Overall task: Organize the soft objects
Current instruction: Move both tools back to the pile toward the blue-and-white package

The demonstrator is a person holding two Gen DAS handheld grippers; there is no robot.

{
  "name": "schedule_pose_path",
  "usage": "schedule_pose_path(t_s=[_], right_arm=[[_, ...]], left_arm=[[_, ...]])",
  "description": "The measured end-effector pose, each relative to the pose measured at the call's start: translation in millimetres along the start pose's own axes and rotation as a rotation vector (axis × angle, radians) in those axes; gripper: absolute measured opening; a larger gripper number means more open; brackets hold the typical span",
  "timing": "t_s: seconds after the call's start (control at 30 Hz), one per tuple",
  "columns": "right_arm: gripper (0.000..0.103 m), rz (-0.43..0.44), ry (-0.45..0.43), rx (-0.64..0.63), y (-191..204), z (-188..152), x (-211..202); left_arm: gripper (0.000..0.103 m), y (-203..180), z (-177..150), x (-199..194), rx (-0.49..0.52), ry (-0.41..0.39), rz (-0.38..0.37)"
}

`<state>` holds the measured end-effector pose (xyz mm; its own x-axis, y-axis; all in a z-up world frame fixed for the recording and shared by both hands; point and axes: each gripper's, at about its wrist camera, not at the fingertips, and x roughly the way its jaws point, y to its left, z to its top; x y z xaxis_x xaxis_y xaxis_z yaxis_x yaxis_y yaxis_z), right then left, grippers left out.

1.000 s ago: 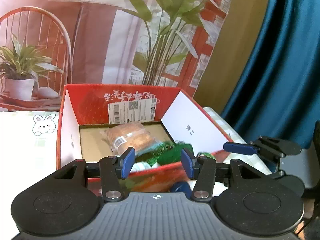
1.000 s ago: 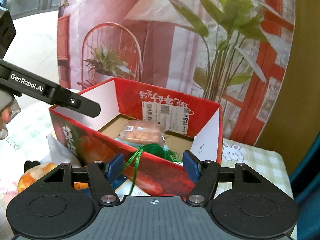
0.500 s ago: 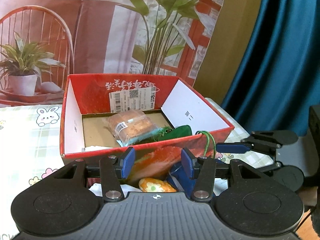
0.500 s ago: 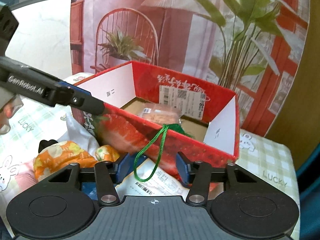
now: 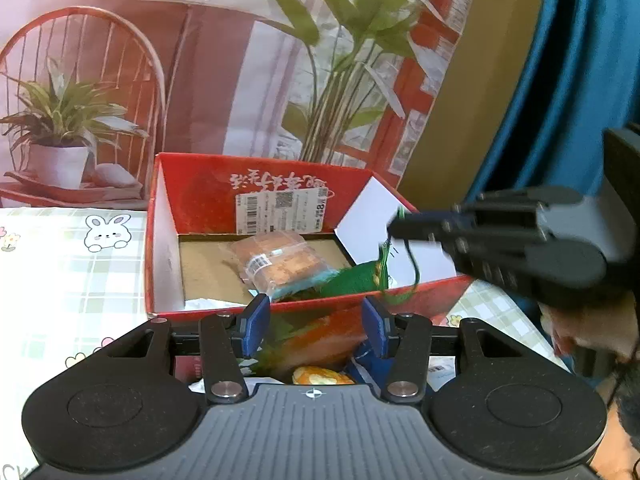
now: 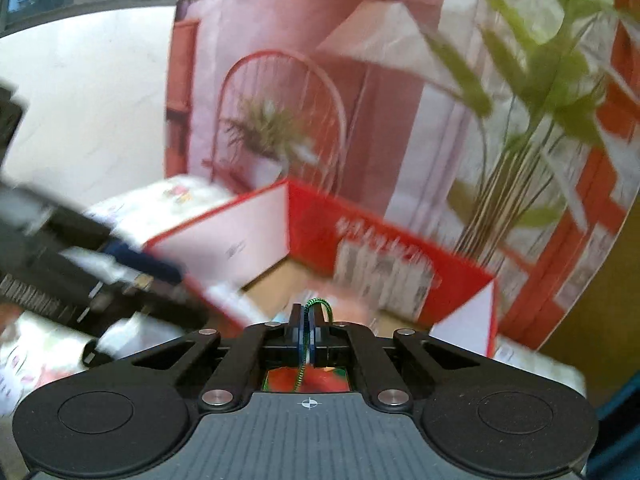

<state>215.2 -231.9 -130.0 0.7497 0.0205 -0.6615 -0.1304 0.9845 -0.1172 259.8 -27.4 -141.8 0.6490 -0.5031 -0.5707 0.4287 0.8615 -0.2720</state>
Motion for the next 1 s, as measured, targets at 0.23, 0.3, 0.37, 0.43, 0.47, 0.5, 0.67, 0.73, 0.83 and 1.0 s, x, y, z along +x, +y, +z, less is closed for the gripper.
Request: schedule_pose_path(t_s=[0.23,0.3,0.37,0.43,0.47,0.5,0.67,0.73,0.83,1.0], right_arm=[[0.003,-0.175,-0.017,0.05,-29,19,27],[0.008,-0.218,0.017,0.061,-38,16,36],[0.017,-0.218,0.054,0.071,-43,8,39],[0.02,-0.211,0.068,0.078,-45,0,38],[0.02,-0.206,0.075,0.085,-45,-4,36],[0.021,-0.196,0.079,0.094,-44,-8,33],[0.023,-0.143,0.066,0.109,-31,-22,7],[0.023,-0.124,0.058,0.112,-22,-26,-5],[0.024,-0.09,0.054,0.125,-12,-37,-19],[0.024,-0.05,0.066,0.152,7,-63,-37]], left_arm=[[0.053,6,0,-1,-0.012,-0.008,0.004],[0.053,7,0,-2,-0.012,-0.007,0.006],[0.053,7,0,-2,-0.009,-0.006,0.008],[0.053,6,0,-2,-0.006,0.0,0.018],[0.053,4,0,-2,-0.005,0.003,0.024],[0.053,2,0,-2,-0.002,0.006,0.031],[0.053,-7,-3,-8,0.019,0.026,0.052],[0.053,-11,-6,-10,0.023,0.035,0.058],[0.053,-15,-11,-13,0.026,0.052,0.063],[0.053,-23,-25,-18,0.044,0.085,0.068]])
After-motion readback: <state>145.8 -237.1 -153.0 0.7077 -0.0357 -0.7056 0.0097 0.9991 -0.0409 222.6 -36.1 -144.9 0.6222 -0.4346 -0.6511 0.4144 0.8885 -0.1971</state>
